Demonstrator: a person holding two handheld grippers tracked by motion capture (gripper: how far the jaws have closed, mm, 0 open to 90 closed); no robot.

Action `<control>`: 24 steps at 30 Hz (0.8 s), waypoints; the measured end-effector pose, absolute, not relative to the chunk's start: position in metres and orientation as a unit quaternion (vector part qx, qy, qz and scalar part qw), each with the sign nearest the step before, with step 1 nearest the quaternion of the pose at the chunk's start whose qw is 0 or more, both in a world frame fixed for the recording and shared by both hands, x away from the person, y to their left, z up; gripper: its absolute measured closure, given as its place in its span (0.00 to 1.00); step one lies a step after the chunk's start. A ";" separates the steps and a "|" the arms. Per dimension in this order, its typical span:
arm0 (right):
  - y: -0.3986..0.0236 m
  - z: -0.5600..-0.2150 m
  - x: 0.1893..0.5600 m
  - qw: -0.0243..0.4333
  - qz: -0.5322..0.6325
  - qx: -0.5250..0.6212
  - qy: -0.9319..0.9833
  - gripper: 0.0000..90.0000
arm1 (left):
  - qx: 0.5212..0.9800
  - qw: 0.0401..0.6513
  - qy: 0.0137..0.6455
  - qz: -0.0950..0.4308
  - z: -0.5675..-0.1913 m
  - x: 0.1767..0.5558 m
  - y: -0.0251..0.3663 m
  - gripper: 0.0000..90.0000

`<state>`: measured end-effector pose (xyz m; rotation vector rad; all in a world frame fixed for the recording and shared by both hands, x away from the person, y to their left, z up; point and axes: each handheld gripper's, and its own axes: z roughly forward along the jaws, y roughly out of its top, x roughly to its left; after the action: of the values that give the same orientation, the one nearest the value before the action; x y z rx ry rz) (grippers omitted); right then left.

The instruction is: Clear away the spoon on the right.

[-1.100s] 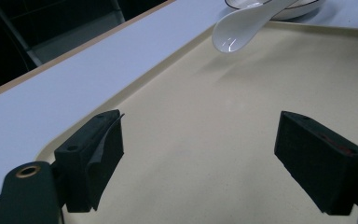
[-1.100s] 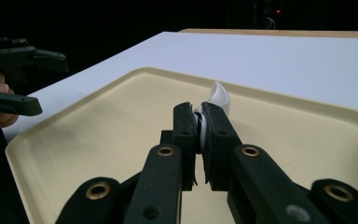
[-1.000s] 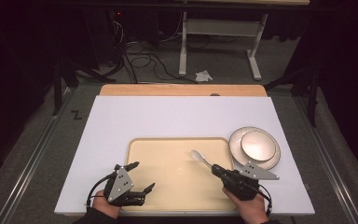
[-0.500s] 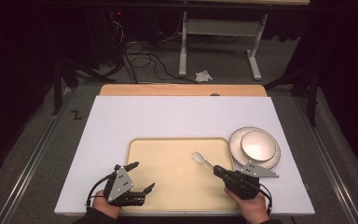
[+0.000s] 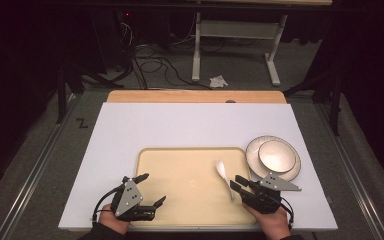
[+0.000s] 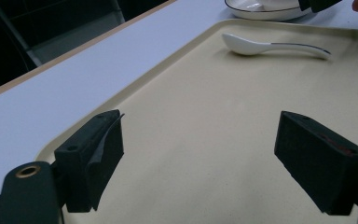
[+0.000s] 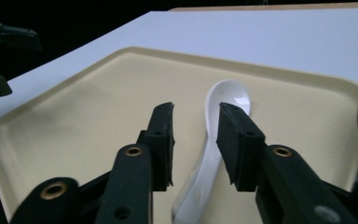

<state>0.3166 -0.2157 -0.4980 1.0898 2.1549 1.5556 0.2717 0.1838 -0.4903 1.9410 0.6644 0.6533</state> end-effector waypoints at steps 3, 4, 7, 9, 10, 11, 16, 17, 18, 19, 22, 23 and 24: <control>-0.218 -0.497 0.317 0.136 0.537 0.382 0.739 0.71 | 0.794 0.474 0.272 0.267 -0.490 0.272 0.184 0.18; -0.219 -0.497 0.317 0.136 0.538 0.384 0.738 0.71 | 0.794 0.474 0.272 0.267 -0.490 0.272 0.184 0.18; -0.220 -0.495 0.317 0.140 0.540 0.384 0.736 0.71 | 0.794 0.474 0.273 0.267 -0.491 0.272 0.183 0.18; -0.220 -0.494 0.316 0.142 0.541 0.383 0.735 0.71 | 0.794 0.473 0.273 0.268 -0.491 0.272 0.183 0.18; -0.220 -0.494 0.316 0.142 0.541 0.383 0.735 0.71 | 0.794 0.473 0.273 0.268 -0.491 0.272 0.183 0.18; -0.219 -0.492 0.316 0.149 0.539 0.378 0.738 0.73 | 0.795 0.471 0.273 0.269 -0.490 0.272 0.183 0.18; -0.205 -0.484 0.320 0.168 0.499 0.357 0.771 0.98 | 0.793 0.473 0.273 0.268 -0.490 0.272 0.184 0.18; -0.197 -0.480 0.324 0.178 0.480 0.353 0.783 1.00 | 0.794 0.474 0.272 0.268 -0.490 0.272 0.184 0.18; -0.193 -0.478 0.328 0.177 0.471 0.354 0.788 1.00 | 0.794 0.474 0.271 0.267 -0.490 0.272 0.184 0.18; -0.185 -0.477 0.336 0.174 0.455 0.357 0.797 1.00 | 0.794 0.475 0.271 0.267 -0.490 0.272 0.184 0.18; -0.163 -0.481 0.358 0.164 0.407 0.361 0.823 1.00 | 0.794 0.475 0.269 0.269 -0.490 0.271 0.185 0.18; -0.156 -0.484 0.364 0.158 0.390 0.360 0.832 1.00 | 0.793 0.476 0.269 0.268 -0.490 0.270 0.185 0.18; -0.150 -0.487 0.369 0.158 0.377 0.359 0.839 1.00 | 0.793 0.476 0.269 0.268 -0.489 0.270 0.185 0.18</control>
<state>0.3687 -0.1499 -0.4870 1.0266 2.3996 1.0796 0.2704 0.1852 -0.4895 1.9386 0.6587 0.6547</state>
